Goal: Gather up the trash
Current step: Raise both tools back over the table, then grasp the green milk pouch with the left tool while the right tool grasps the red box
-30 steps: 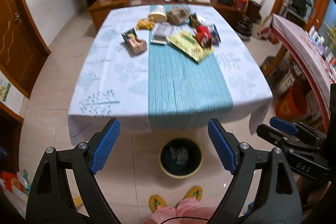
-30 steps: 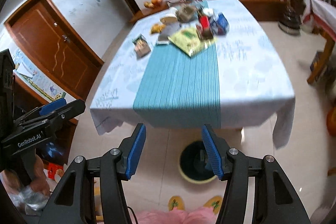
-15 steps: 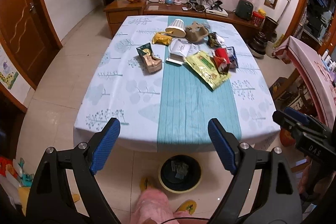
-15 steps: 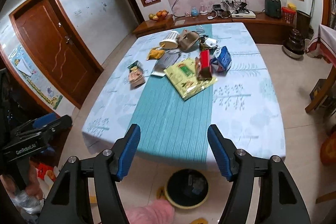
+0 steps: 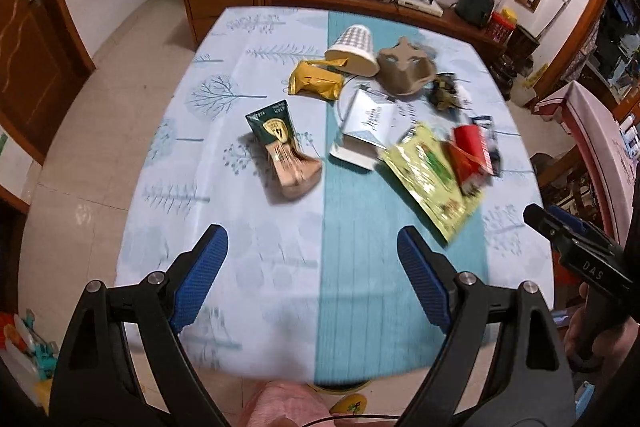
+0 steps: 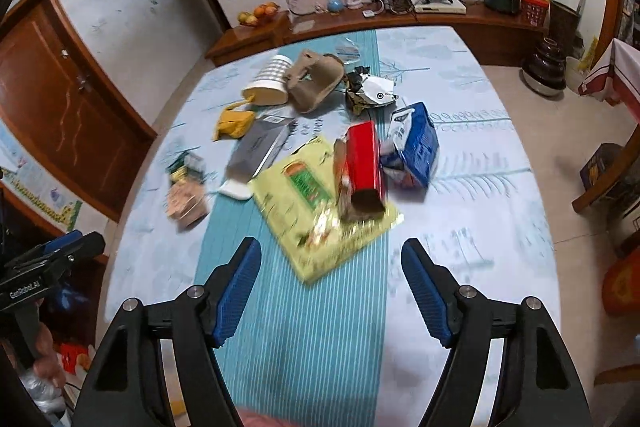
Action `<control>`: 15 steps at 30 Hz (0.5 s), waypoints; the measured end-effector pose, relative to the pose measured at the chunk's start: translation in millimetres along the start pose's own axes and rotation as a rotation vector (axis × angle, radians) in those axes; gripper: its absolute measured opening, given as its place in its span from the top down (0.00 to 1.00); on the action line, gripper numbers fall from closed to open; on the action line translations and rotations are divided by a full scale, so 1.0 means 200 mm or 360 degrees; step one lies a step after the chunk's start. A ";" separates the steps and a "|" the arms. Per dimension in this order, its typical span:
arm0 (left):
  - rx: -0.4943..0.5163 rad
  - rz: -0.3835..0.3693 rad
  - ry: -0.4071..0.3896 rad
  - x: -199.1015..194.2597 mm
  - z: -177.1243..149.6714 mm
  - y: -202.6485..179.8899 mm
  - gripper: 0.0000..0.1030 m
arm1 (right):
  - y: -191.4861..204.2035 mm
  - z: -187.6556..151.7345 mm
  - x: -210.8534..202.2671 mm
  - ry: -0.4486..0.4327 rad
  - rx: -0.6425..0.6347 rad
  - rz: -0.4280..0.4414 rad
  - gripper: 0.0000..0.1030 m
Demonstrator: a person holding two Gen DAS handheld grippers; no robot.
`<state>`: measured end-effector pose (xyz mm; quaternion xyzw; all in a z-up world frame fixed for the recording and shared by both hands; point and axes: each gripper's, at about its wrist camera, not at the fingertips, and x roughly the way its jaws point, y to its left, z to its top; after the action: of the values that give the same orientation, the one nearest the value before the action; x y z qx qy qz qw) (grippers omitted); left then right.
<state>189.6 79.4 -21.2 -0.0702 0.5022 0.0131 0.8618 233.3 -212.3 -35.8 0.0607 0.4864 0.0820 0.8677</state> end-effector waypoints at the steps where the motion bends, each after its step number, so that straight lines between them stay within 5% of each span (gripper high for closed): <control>1: -0.0008 -0.0004 0.0024 0.05 0.04 0.02 0.18 | 0.00 0.04 0.07 0.0013 0.0000 -0.0020 0.28; 7: -0.0055 -0.0028 0.0140 0.40 0.26 0.12 0.18 | -0.03 0.21 0.44 0.0091 0.0074 -0.0145 0.28; 15: -0.0215 -0.0083 0.0269 0.71 0.41 0.22 0.18 | -0.06 0.26 0.68 0.0154 0.0099 -0.0206 0.29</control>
<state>326.1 128.0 -109.4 -0.1421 0.5691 0.0185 0.8097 348.2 -197.4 -124.1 0.0521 0.5329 0.0135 0.8445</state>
